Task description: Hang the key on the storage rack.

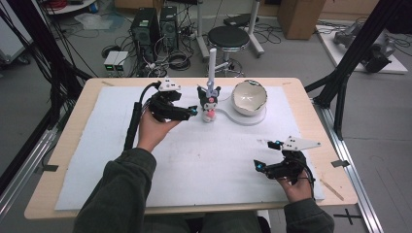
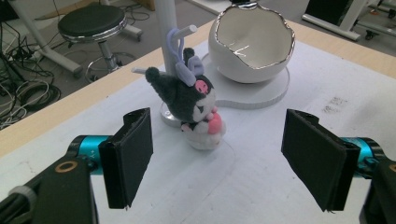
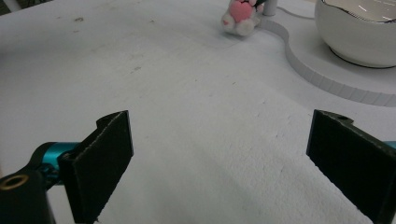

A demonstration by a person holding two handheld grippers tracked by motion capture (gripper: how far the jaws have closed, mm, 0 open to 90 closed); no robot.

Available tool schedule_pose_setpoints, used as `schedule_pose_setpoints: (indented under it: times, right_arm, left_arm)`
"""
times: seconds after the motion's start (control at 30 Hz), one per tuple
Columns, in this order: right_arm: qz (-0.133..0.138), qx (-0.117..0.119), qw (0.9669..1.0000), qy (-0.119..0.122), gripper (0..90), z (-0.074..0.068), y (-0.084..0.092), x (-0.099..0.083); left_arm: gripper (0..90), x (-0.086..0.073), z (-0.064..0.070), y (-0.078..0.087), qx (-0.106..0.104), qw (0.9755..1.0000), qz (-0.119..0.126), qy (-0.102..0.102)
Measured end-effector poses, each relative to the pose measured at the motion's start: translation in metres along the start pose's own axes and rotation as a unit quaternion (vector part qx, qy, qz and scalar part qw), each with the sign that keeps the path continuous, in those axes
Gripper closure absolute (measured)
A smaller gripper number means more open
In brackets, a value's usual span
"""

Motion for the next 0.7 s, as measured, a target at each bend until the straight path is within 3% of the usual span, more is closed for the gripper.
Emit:
schedule_pose_setpoints:
  times: [0.7]
  right_arm:
    - [0.004,-0.004,1.0,-0.002,6.2,0.0,0.001,0.001]
  left_arm:
    - [25.0,-0.018,0.004,0.018,0.001,0.9999,0.009,-0.006]
Point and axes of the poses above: each handheld gripper's, and its own axes: y roughly backward along the jaws, x roughly out of its top, z roughly to its right, the point moved 8 cm from there along -y, roughly forward along the jaws, and after that the axes turned 2 degrees about -z, right-handed, at the moved point
